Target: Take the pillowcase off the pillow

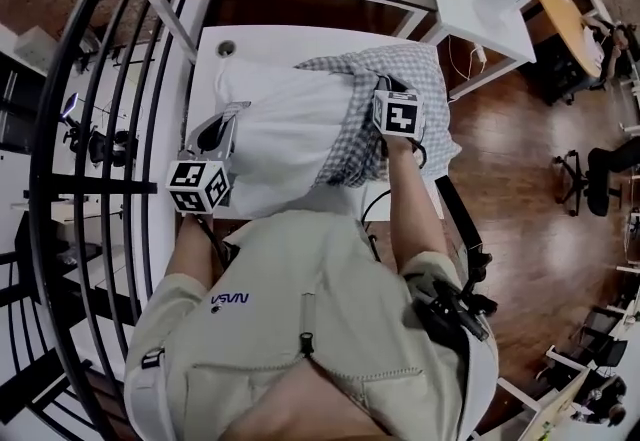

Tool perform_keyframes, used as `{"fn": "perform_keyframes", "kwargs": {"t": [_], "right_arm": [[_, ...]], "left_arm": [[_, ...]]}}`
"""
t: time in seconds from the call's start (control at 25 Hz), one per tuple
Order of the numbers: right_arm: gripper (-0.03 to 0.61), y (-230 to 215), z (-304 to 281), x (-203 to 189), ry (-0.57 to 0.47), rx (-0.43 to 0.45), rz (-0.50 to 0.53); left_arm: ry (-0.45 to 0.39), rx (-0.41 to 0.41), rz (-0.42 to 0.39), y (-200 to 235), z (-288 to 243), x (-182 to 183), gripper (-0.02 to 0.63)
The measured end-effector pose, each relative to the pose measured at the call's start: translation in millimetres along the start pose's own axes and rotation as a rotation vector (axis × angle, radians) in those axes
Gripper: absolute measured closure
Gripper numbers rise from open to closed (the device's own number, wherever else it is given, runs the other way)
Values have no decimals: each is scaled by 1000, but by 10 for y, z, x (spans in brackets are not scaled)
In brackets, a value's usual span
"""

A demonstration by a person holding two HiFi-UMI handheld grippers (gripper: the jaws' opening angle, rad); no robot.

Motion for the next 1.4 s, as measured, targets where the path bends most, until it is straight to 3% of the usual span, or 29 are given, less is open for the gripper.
{"fn": "perform_keyframes", "kwargs": {"t": [0.16,0.24,0.4,0.52,0.64,0.76,0.88,1.0,1.08,1.16,1.2,1.32,1.4], "right_arm": [[560,112,-167,-247,27,40,-7],[543,173,-174,-193,-16,83,18],[413,294,74,-89,-116,176,-1],[403,331,478,-179,-178,203,-35],[403,395,999,-517,-205,192,-75],[403,484,1364,-892,-174,164,-86],[403,638,1500,-1239,-89,180,-82],[403,896,1451,-1531,3,259,-63],[403,1080,1349,-1666,46,298,-23],[403,1234,1182,-1741,77,306,32],[403,1289,1100,-1760,91,299,65],[455,1322,1006,-1722,103,251,161],[526,1268,1069,-1625,70,205,199]], "left_arm": [[108,37,78,234,-280,-362,589],[153,51,36,284,-420,-442,568],[153,42,-98,293,-400,-297,442],[107,30,-216,83,-200,-125,419],[92,-17,-224,-226,180,-143,420],[166,-83,-143,-487,392,-405,416],[296,-155,-116,-735,392,-780,356],[403,-228,-170,-1013,333,-1079,277],[462,-237,-241,-1103,250,-1270,261],[498,-194,-320,-1074,137,-1428,282],[507,-169,-358,-1048,90,-1468,321],[486,-129,-423,-1023,25,-1383,516],[427,-121,-408,-1012,26,-1174,596]]}}
Point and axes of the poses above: the fingertips, and each gripper's own axes: z backward along the fingers, y to its left, x out of its top, the point moved 6 cm from there along z, backward along the fingers, and after that the axes turned 2 degrees about -y, right-handed, at the moved point
